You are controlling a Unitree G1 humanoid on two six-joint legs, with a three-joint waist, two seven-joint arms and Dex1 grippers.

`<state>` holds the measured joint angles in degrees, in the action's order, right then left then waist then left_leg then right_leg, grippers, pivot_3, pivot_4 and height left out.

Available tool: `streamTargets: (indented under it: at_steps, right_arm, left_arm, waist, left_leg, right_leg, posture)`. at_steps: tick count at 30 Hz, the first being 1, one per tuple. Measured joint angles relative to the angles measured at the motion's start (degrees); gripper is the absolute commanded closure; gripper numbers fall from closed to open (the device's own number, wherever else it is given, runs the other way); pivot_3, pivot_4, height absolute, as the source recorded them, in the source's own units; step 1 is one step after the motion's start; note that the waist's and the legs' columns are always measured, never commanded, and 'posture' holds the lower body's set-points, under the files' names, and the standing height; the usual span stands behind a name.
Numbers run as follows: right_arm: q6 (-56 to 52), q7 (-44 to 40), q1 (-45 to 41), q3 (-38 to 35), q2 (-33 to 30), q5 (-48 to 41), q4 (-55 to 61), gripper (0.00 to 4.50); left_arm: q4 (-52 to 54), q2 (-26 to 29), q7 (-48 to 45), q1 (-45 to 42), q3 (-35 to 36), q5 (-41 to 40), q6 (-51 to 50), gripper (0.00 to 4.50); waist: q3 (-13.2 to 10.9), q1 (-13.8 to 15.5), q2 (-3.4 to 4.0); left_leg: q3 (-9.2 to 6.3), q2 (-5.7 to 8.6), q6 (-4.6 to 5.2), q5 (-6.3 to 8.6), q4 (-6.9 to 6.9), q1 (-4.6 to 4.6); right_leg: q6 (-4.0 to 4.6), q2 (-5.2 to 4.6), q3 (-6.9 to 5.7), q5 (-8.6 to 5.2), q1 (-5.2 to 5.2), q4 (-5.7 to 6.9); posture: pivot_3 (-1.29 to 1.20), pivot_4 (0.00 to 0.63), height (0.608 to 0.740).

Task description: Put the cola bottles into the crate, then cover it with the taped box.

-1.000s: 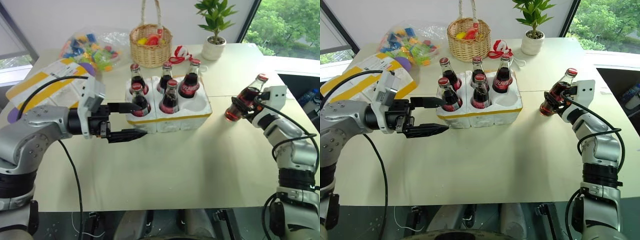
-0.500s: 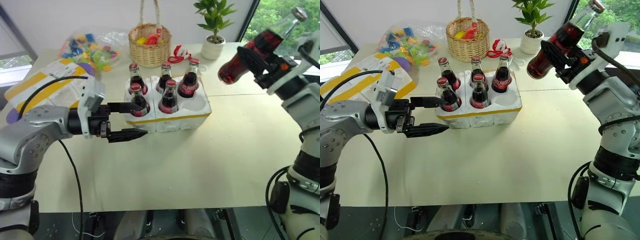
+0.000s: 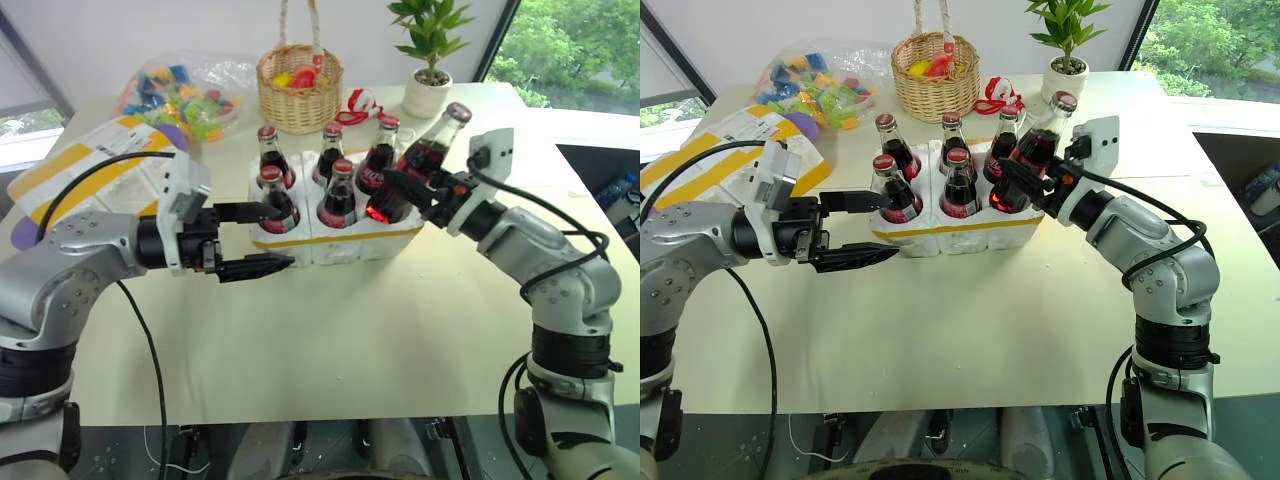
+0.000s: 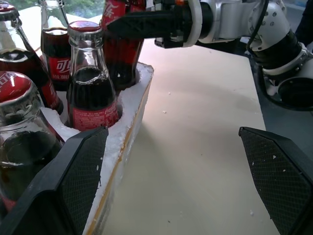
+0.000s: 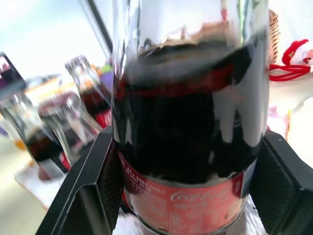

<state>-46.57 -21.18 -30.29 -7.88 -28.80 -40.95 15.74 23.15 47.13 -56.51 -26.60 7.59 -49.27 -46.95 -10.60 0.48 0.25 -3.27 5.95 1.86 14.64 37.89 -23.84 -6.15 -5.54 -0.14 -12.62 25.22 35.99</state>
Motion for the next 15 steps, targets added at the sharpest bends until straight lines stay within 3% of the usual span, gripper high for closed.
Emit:
streamTargets:
  at_steps: [5,8,9,10,11,15]
  right_arm:
    - [4.6,-5.2,-2.7,9.8,-2.1,10.1,-5.8,1.73]
    - [6.9,-8.0,-5.1,12.0,-1.8,13.5,-9.4,1.73]
    - [7.4,-8.6,-5.8,12.4,-1.3,14.3,-10.8,0.64]
    - [7.9,-9.0,-6.4,12.3,-0.8,14.7,-11.7,0.26]
    - [8.2,-9.2,-7.2,12.3,-0.2,15.1,-13.0,0.04]
    - [7.7,-9.5,-8.0,11.1,0.6,15.7,-14.3,0.04]
  left_arm:
    - [0.2,0.0,0.2,0.0,0.0,0.0,0.0,0.00]
    - [0.0,0.1,0.2,-0.2,0.0,0.0,0.0,0.00]
    - [-0.1,0.1,0.1,-0.5,0.0,0.0,0.0,0.00]
    - [-0.1,0.1,0.1,-0.8,0.0,0.0,0.0,0.00]
    - [-0.1,0.1,0.0,-0.9,0.0,0.1,0.1,0.00]
    - [-0.1,0.5,-0.1,-0.7,0.0,0.6,0.1,0.00]
  waist:
    - [0.0,-0.5,-0.01]
    - [0.1,-1.0,-0.13]
    - [0.1,-1.3,-0.19]
    - [0.1,-1.4,-0.19]
    - [0.1,-1.5,-0.19]
    - [0.1,-1.2,-0.19]
  left_leg:
    - [0.01,0.00,-0.29,-0.17,0.00,0.00]
    - [0.01,0.00,-0.29,-0.17,0.01,0.04]
    - [0.01,-0.01,-0.25,-0.15,0.02,0.05]
    - [0.01,-0.01,-0.23,-0.14,0.03,0.09]
    - [0.01,-0.01,-0.18,-0.11,0.03,0.20]
    - [-0.02,-0.03,-0.09,-0.05,-0.02,0.29]
  right_leg:
    - [0.00,0.00,-0.01,0.00,0.00,0.01]
    - [0.00,0.01,0.00,0.00,-0.06,0.01]
    - [-0.01,0.01,0.00,0.01,-0.07,0.01]
    - [0.00,0.01,0.00,0.01,-0.10,0.01]
    - [0.00,0.01,0.01,0.01,-0.18,0.03]
    - [0.01,0.03,0.00,0.01,-0.24,0.03]
  posture:
    - [0.00,0.150,0.732]
    - [0.00,0.150,0.732]
    - [0.00,0.150,0.732]
    - [0.00,0.150,0.732]
    - [0.00,0.150,0.732]
    - [0.00,0.150,0.732]
